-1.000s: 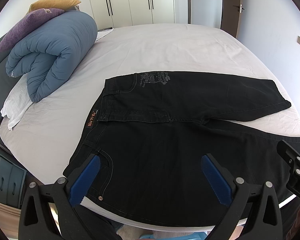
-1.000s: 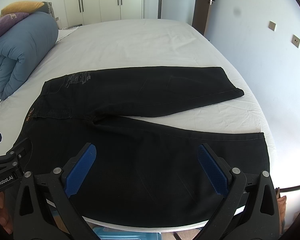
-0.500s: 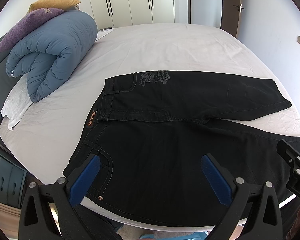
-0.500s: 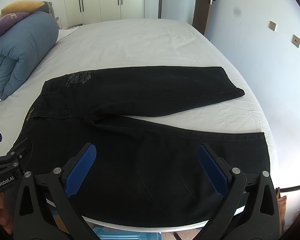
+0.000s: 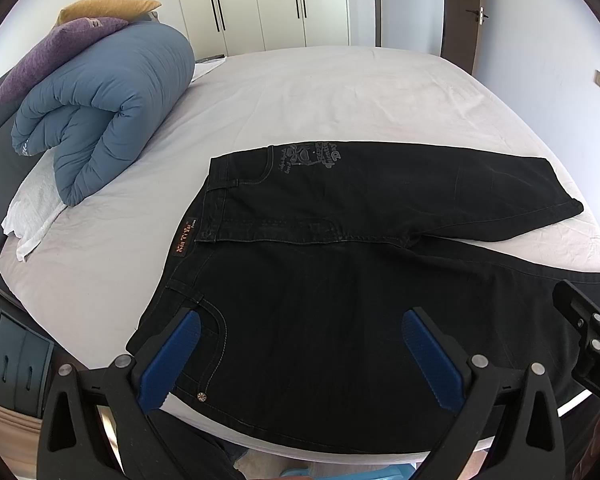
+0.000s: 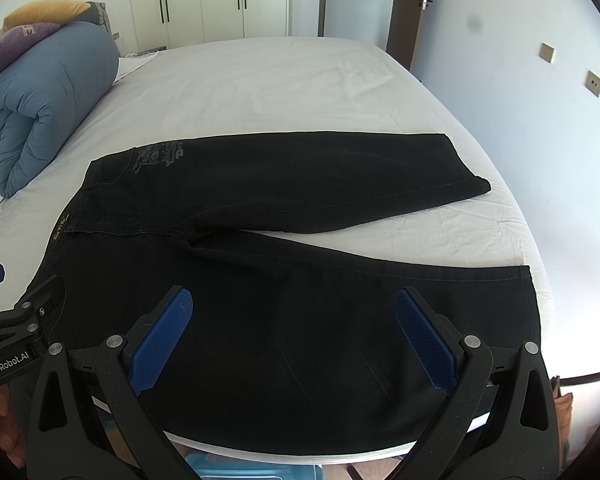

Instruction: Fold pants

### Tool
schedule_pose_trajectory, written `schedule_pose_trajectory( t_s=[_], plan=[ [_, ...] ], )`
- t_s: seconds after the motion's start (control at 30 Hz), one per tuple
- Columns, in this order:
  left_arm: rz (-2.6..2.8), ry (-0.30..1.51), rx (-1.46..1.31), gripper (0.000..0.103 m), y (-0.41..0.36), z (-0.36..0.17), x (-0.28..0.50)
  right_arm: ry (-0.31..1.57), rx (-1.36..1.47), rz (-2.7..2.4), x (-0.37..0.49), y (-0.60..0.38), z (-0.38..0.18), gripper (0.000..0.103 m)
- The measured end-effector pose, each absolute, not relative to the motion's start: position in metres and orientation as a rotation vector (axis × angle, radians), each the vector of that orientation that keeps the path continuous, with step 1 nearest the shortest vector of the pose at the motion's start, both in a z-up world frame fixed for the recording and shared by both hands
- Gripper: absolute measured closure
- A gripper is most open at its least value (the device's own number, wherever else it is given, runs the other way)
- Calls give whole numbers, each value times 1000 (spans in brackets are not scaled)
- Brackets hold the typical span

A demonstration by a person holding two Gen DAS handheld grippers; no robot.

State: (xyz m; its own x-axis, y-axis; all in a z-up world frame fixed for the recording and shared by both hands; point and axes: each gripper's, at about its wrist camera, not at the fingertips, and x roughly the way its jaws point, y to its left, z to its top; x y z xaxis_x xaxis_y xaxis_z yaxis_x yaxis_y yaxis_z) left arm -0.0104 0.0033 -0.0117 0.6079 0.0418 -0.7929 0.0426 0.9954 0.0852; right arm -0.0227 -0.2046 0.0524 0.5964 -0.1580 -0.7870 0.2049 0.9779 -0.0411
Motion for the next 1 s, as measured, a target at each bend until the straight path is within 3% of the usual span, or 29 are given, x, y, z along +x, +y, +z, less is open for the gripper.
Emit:
schedule_pose_trajectory(
  t_s=[0.6,1.0],
  plan=[
    [-103,960,73,0,21,-24,25,910,28,-113,3,-209,49,0],
    [-217,941,366,0,41,-37,194,867,-40,211,105,-228,65,4]
  ],
)
